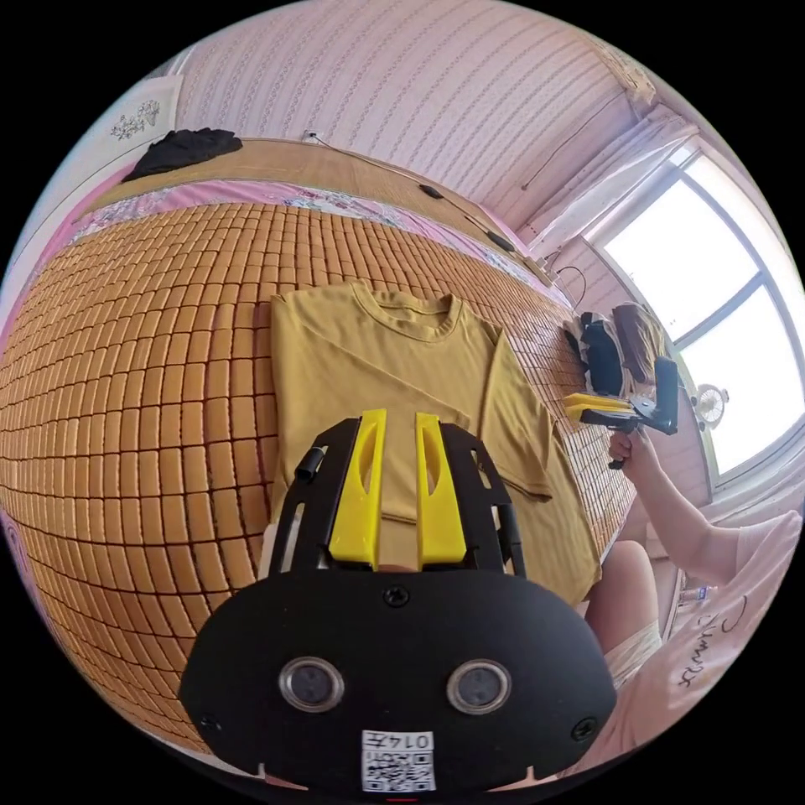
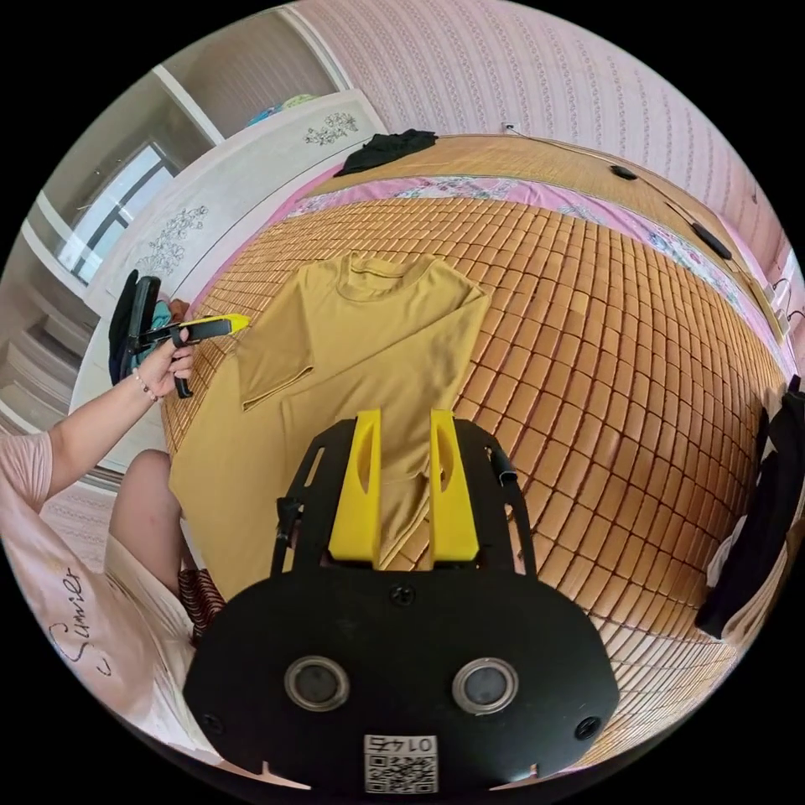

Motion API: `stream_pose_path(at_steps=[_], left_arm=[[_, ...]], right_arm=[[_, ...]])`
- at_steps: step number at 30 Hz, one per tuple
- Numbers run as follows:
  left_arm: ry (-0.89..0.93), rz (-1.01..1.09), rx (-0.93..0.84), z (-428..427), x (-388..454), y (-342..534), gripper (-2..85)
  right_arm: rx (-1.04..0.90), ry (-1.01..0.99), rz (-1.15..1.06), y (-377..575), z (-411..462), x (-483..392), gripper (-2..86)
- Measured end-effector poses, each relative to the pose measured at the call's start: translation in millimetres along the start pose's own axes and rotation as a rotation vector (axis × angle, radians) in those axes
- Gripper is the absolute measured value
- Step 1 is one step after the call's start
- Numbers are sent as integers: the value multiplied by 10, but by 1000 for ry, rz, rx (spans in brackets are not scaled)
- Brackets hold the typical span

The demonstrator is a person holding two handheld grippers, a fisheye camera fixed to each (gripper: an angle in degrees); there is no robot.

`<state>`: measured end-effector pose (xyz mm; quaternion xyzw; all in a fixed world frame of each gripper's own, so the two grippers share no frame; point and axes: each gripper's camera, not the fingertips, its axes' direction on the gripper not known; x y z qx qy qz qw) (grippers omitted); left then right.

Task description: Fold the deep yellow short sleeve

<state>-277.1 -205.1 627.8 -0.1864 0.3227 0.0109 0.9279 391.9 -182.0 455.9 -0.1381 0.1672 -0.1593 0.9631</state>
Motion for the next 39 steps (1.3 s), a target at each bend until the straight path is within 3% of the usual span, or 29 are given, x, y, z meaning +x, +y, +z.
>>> stream_pose_path(at_steps=[9,13,17,23,29,34,39], left_arm=[[-10,-146,22,222,-980,-330,91],[92,-166,-2,324,-1227,-355,28],[26,-172,29,258,-1323,-419,-5],[124,-188,165,-16,-1371,-497,-10],[261,-20,190,-535,-1193,-113,-9],[480,97,129,-1129,-1059,893,-8],[390,-129,-36,-799,-1253,2015,-4]], right_arm=[[-8,-59,138,-808,341,318,102],[-30,-104,199,-984,388,372,28],[-9,-22,222,-1125,235,398,14],[81,-17,163,-1313,-288,224,9],[130,-129,8,-797,-994,-280,9],[11,-193,-39,343,-1228,-768,10],[-181,-191,117,1070,-678,-937,13]])
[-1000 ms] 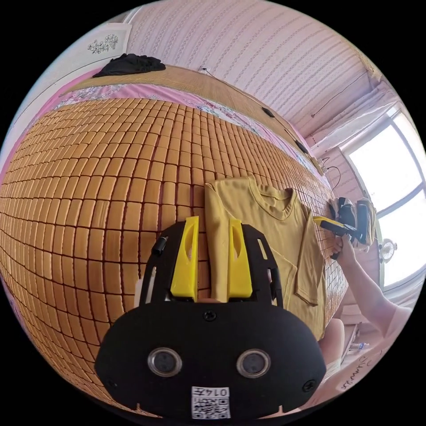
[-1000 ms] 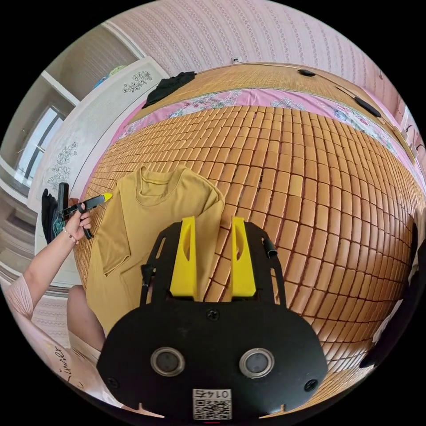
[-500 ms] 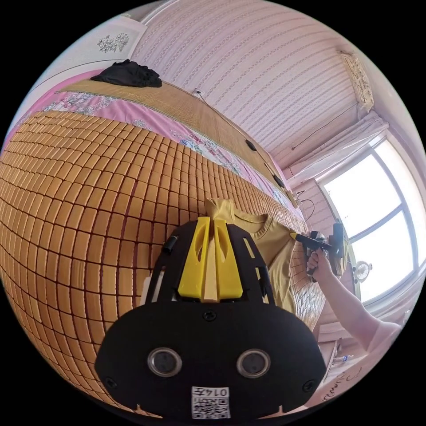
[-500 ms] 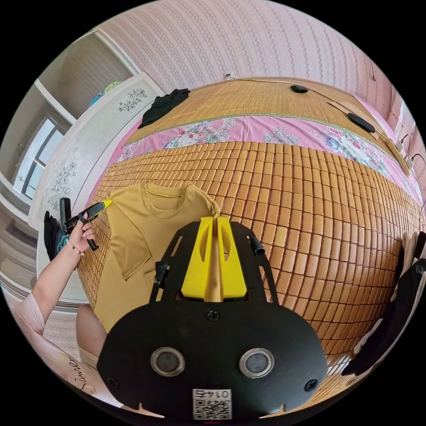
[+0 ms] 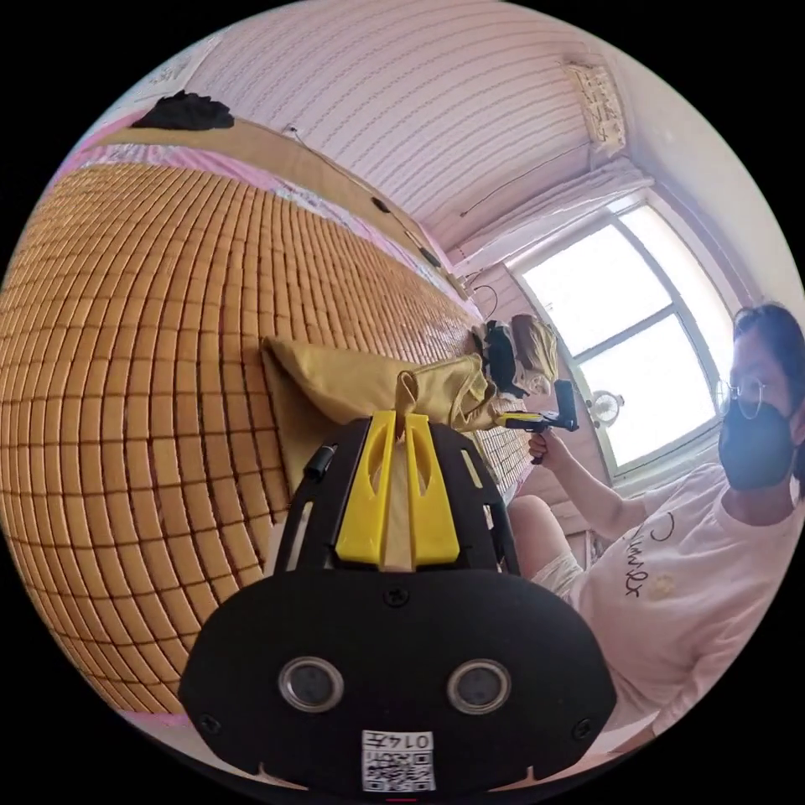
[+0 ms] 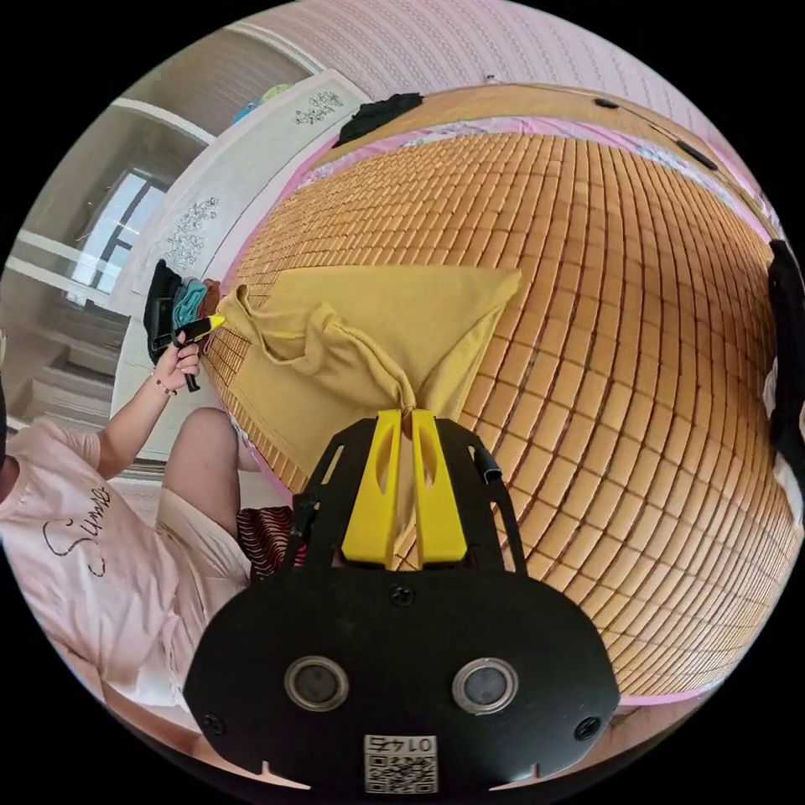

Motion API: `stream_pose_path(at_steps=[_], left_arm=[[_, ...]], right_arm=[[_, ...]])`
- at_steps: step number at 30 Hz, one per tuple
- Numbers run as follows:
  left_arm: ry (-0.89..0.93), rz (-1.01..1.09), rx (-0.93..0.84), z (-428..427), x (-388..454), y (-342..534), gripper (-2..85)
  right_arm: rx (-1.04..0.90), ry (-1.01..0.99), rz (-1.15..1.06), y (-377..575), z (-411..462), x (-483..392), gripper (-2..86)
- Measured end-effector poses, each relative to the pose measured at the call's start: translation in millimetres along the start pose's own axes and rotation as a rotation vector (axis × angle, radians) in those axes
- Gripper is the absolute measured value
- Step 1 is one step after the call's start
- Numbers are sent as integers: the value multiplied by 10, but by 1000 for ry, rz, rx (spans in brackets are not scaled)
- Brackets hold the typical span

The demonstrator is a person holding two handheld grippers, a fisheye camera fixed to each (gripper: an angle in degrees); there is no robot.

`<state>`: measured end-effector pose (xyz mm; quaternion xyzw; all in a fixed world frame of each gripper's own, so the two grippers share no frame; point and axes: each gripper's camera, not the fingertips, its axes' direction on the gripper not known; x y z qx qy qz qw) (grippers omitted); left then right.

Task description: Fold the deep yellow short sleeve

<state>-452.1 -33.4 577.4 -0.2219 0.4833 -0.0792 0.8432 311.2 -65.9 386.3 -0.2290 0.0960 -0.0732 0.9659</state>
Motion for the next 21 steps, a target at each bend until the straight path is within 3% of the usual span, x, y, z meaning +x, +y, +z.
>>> stream_pose_path(at_steps=[4,10,17,21], left_arm=[[-78,-137,-88,218,-251,488,7],[-387,41,-74,20,156,637,33],[-253,188,-126,687,597,567,48],[-313,156,-211,1333,583,517,63]], right_arm=[[30,72,29,145,-28,-207,19],[57,273,-37,126,-312,-683,32],[-3,172,-141,-415,216,-1359,95],[-58,239,-133,-580,476,-1535,49]])
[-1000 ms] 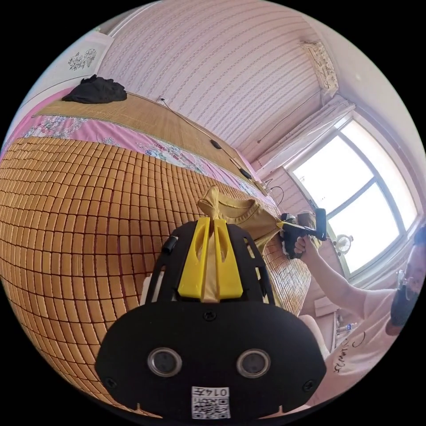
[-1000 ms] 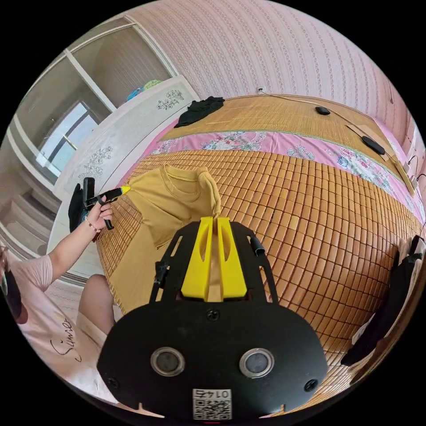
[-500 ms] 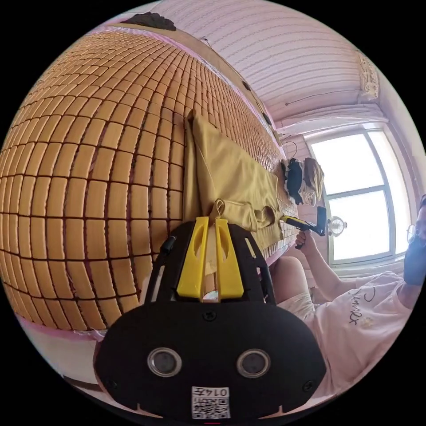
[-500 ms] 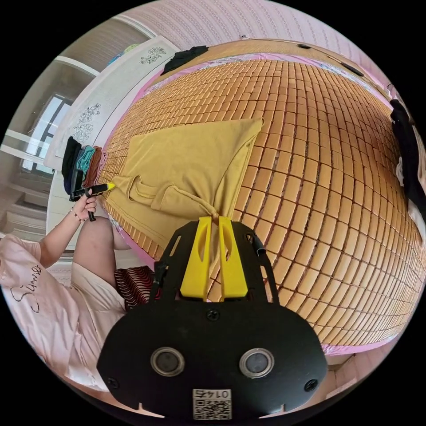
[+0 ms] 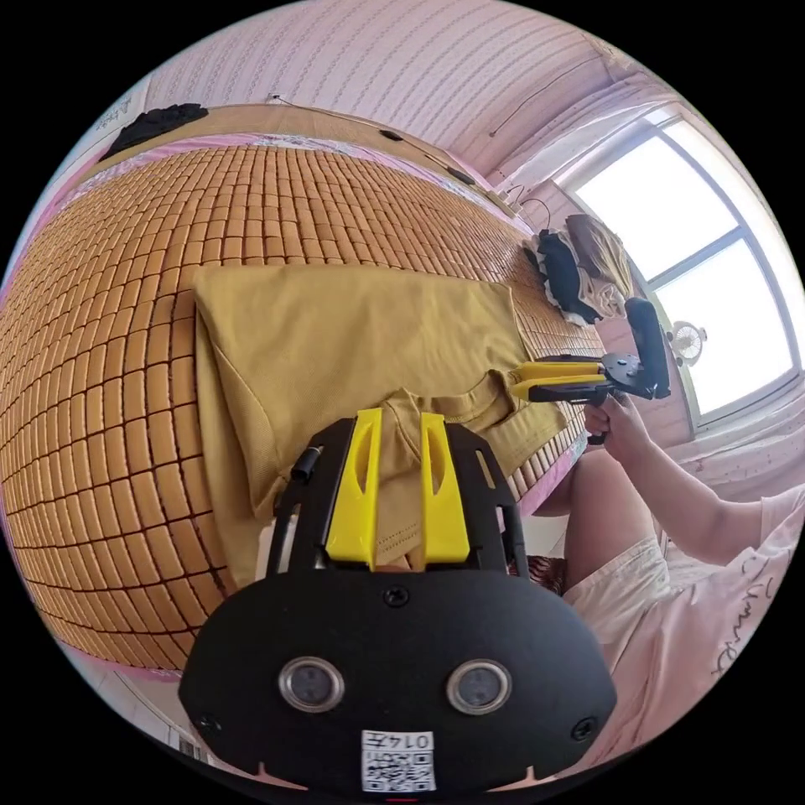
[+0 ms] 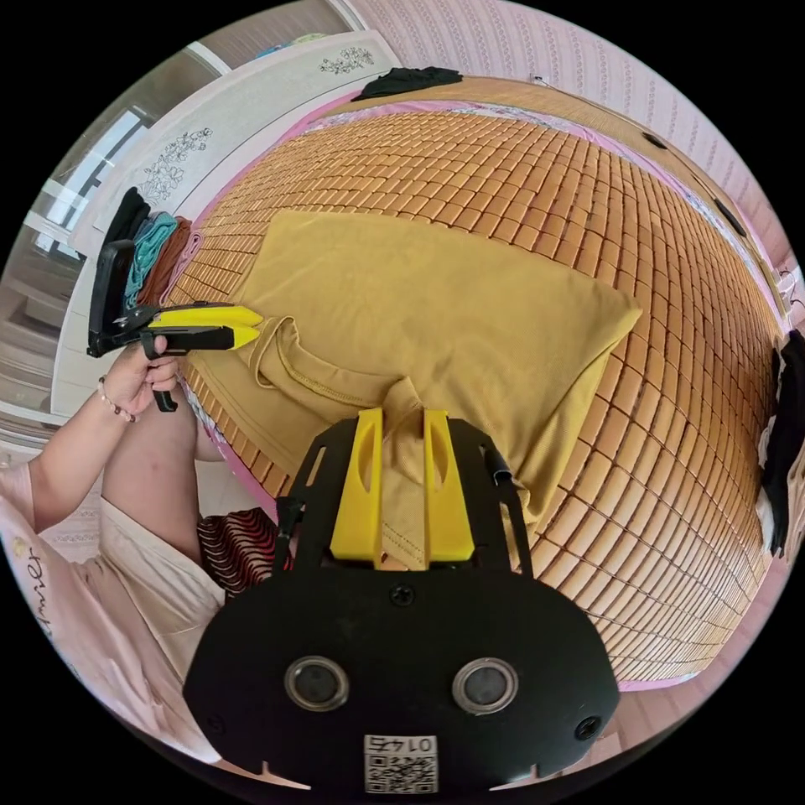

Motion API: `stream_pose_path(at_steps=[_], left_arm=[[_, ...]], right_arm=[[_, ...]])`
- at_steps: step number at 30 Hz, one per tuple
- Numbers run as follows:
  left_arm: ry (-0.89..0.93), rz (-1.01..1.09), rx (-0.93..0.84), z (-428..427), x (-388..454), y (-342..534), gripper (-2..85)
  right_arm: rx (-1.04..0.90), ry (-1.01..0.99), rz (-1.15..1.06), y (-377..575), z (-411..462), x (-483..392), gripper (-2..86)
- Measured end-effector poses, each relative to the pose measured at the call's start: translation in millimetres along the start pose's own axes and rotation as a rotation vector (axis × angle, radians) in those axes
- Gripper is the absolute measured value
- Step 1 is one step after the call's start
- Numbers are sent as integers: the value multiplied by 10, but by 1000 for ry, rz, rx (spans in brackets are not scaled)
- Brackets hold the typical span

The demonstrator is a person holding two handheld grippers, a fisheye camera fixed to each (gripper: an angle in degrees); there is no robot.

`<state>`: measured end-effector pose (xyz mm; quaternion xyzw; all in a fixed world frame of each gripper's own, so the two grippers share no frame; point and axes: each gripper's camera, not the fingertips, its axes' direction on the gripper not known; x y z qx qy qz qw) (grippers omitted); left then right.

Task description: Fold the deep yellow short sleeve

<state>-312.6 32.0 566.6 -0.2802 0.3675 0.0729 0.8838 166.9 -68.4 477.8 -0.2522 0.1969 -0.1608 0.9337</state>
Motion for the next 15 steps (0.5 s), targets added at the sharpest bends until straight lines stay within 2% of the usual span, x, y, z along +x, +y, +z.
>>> stream_pose_path(at_steps=[3,6,10,15], left_arm=[[-78,27,-19,156,69,57,14],[-46,62,-13,96,125,231,-2],[60,135,-64,7,297,646,-4],[31,175,-59,-71,467,979,2]], right_arm=[[24,-33,-30,39,-116,-65,24],[81,-100,-106,194,-316,-168,19],[-29,-145,-187,389,-374,-342,17],[-82,-118,-215,309,-463,-528,8]])
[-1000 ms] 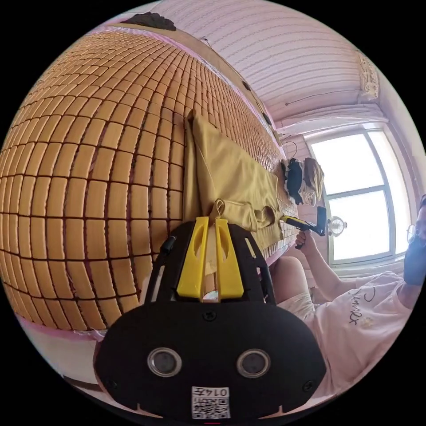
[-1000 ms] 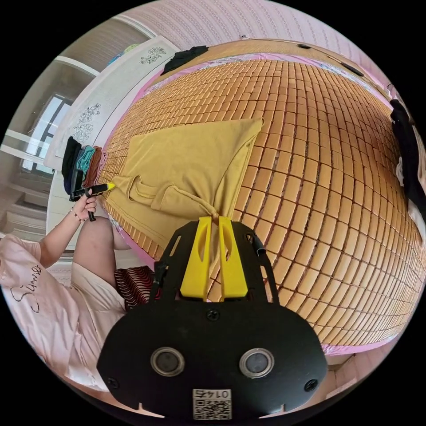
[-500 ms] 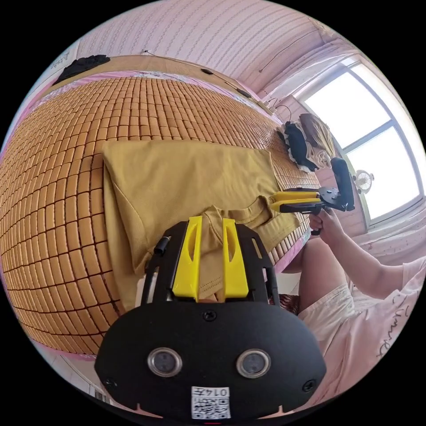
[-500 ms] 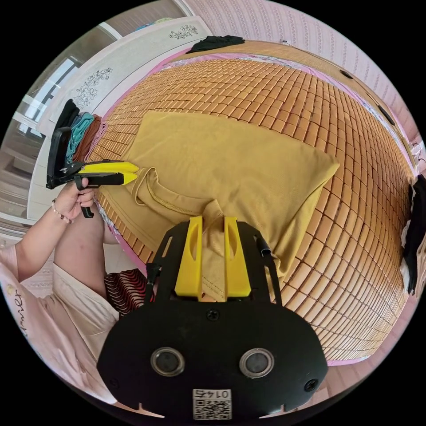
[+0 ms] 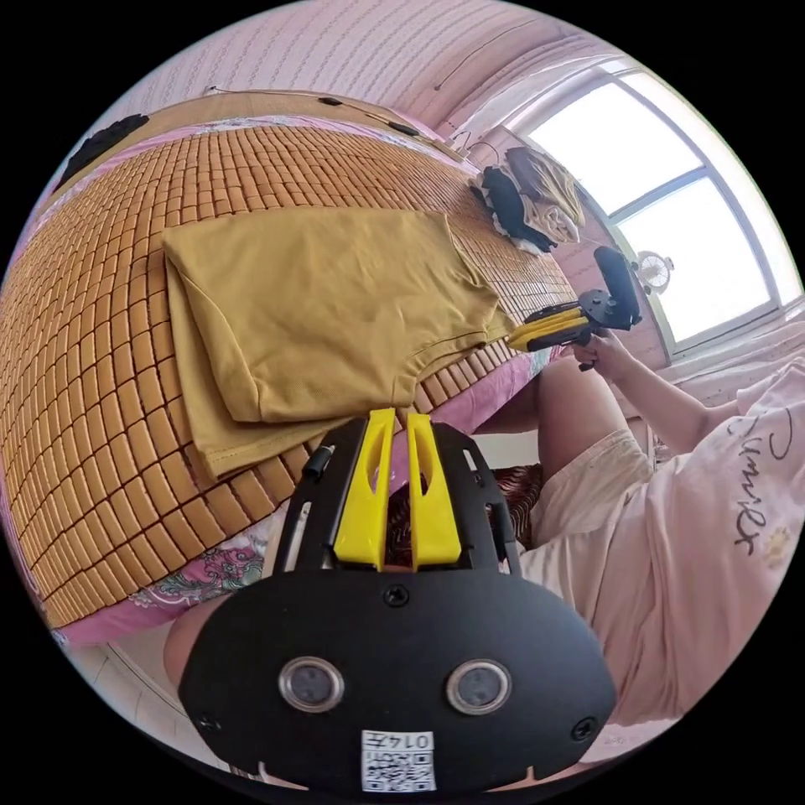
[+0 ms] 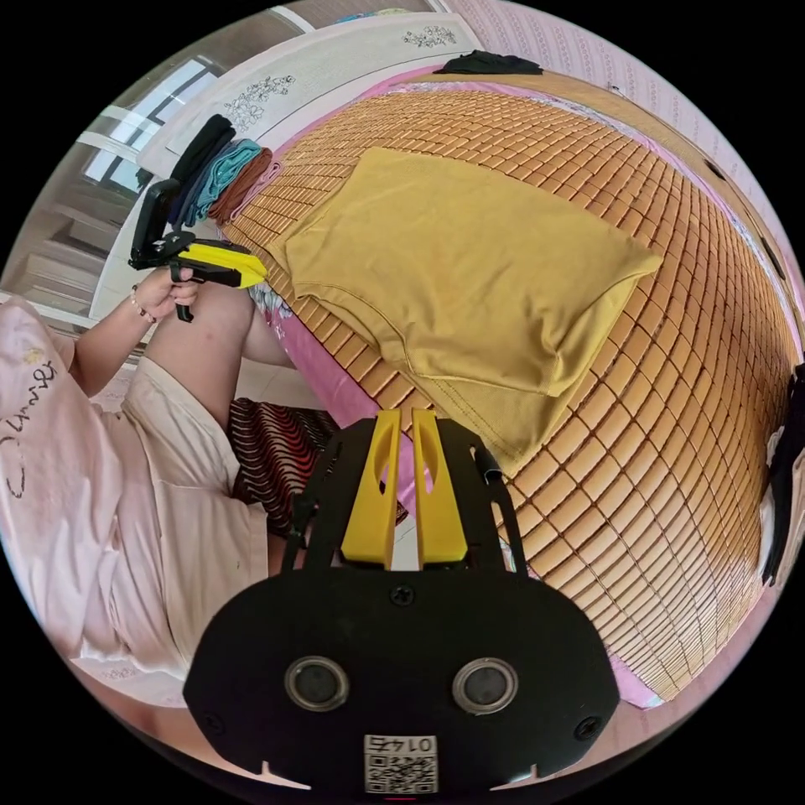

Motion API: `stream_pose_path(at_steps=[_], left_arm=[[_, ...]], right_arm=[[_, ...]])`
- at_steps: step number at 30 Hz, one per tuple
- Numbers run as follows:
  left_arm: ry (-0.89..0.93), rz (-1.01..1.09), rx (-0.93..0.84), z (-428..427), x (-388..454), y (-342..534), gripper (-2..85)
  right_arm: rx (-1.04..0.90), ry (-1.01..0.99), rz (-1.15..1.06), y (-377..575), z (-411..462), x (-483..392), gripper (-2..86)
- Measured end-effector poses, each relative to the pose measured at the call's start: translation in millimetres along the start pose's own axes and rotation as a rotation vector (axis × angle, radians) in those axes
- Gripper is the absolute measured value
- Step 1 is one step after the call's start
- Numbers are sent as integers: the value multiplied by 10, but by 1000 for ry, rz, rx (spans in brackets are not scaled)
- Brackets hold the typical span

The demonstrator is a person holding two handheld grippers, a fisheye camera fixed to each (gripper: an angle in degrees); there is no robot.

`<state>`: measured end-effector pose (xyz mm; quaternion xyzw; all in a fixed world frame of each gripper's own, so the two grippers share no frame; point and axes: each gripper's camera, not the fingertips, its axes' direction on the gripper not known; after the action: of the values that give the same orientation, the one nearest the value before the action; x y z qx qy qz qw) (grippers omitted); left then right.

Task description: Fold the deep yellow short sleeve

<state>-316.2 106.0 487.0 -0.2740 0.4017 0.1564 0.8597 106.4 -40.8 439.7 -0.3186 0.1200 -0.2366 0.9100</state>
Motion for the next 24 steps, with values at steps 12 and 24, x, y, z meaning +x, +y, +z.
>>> stream_pose_path(at_steps=[12,24], left_arm=[[-153,215,17,980,655,-384,-10],[-128,330,-17,1386,692,-242,-10]], right_arm=[[-127,242,-157,-2234,109,-432,-3],[-365,275,-100,-3371,429,-166,-4]])
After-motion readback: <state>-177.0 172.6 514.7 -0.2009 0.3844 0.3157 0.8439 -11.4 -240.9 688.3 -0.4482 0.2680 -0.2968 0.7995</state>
